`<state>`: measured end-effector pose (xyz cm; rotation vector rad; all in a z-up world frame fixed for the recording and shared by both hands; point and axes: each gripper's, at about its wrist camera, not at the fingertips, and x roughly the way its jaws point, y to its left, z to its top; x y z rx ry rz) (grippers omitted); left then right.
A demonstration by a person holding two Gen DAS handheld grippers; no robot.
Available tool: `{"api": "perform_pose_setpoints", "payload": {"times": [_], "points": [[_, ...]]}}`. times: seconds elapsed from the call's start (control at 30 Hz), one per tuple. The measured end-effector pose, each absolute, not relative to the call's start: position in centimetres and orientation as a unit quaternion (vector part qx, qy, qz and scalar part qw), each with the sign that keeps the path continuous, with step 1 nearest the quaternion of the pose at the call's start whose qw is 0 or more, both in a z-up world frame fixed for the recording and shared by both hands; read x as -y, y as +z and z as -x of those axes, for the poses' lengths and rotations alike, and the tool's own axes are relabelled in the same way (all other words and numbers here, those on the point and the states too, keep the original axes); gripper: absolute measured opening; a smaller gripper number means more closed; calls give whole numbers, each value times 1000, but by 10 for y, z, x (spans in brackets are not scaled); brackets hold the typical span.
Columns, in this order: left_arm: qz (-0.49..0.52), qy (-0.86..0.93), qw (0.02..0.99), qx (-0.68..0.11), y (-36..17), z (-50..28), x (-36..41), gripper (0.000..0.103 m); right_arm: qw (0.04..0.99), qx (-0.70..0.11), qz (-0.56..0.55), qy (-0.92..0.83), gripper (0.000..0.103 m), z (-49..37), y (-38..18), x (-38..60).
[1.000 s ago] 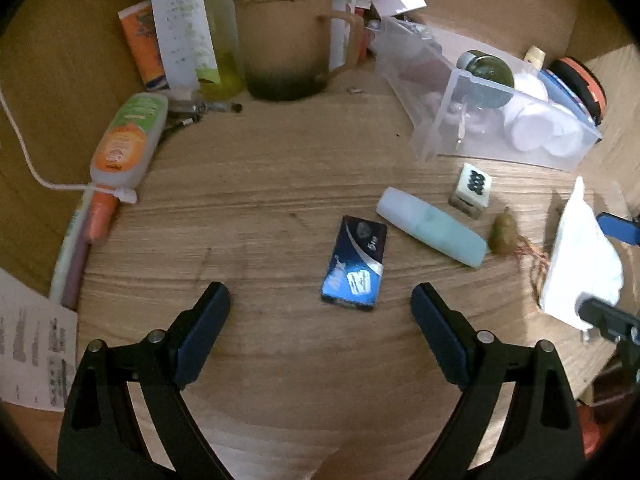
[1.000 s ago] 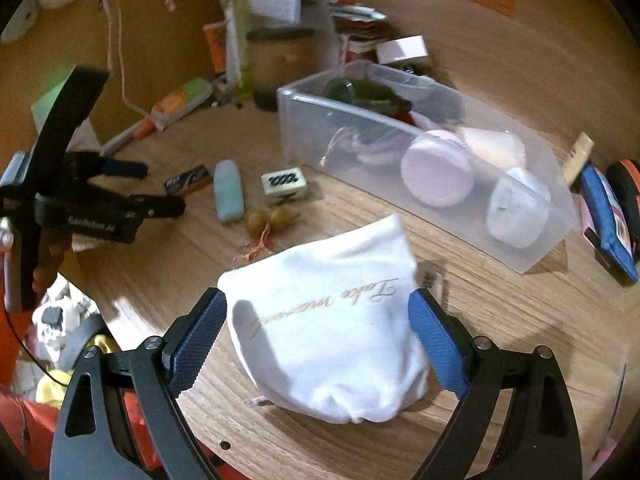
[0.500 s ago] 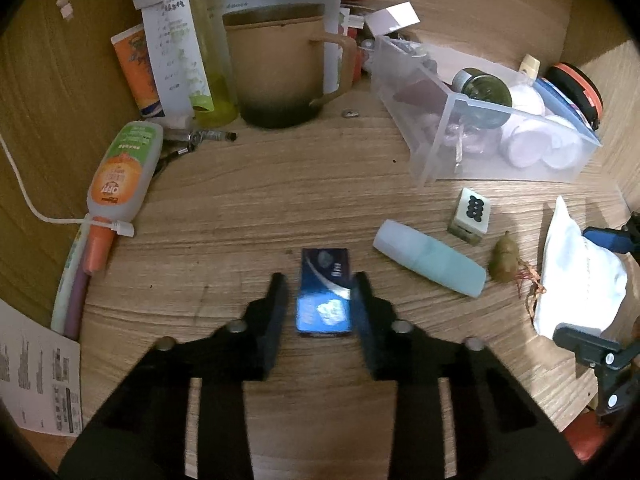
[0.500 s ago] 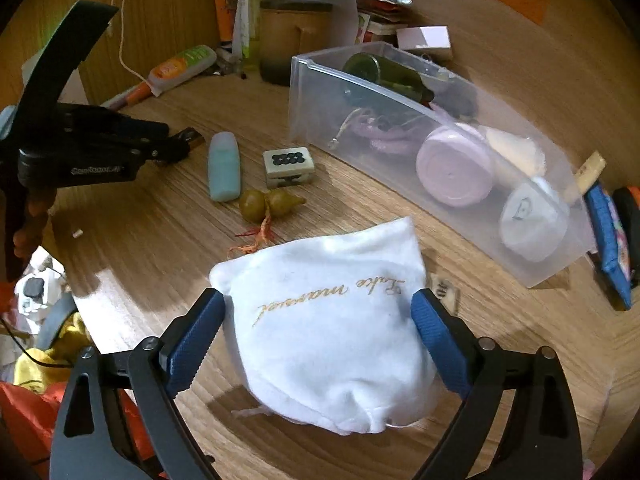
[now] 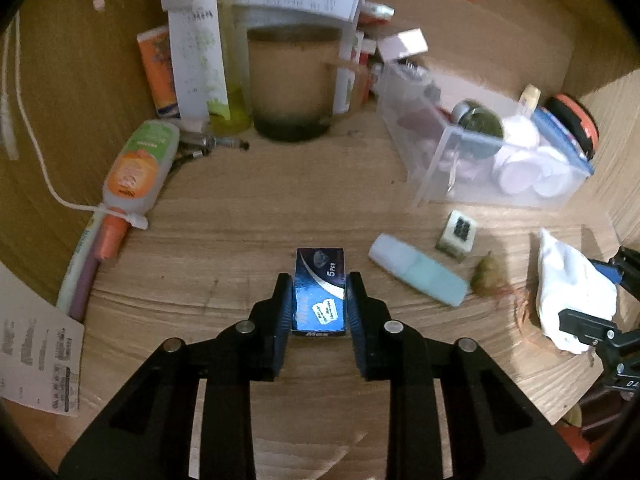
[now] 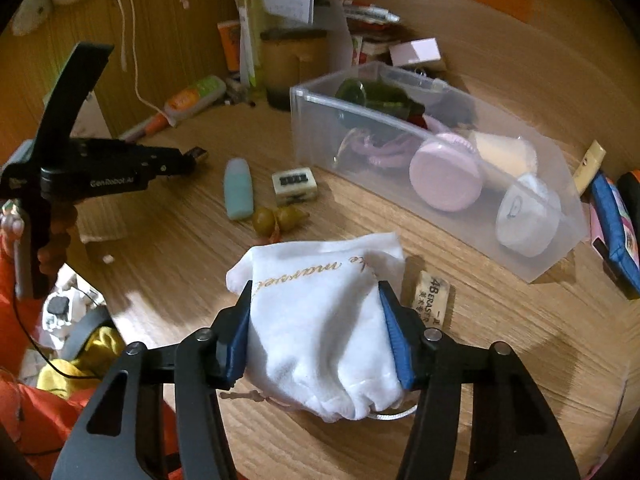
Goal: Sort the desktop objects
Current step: 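Grasp the blue Max card box with the left tool while the right tool grasps the white drawstring pouch, then carry the blue card box and white pouch into the clear box and release both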
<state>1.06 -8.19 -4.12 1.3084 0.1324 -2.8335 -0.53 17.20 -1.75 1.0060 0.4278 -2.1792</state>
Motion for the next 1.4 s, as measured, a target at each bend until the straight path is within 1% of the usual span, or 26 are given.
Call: {"api": "perform_pose_setpoints", "payload": {"times": [0.13, 0.53, 0.87, 1.1, 1.4], "points": [[-399, -916, 4, -47, -25, -15, 78, 27, 348, -139, -372, -849, 53, 6, -2, -182], [-352, -934, -39, -49, 19, -7, 44, 27, 314, -63, -304, -897, 53, 20, 54, -225], [-310, -947, -68, -42, 58, 19, 21, 27, 279, -37, -268, -921, 53, 57, 82, -243], [-311, -946, -78, -43, 61, 47, 11, 27, 269, -18, -255, -929, 53, 93, 97, -247], [-324, -941, -87, -35, 56, 82, 3, 27, 274, -19, -271, -923, 53, 131, 93, -227]]}}
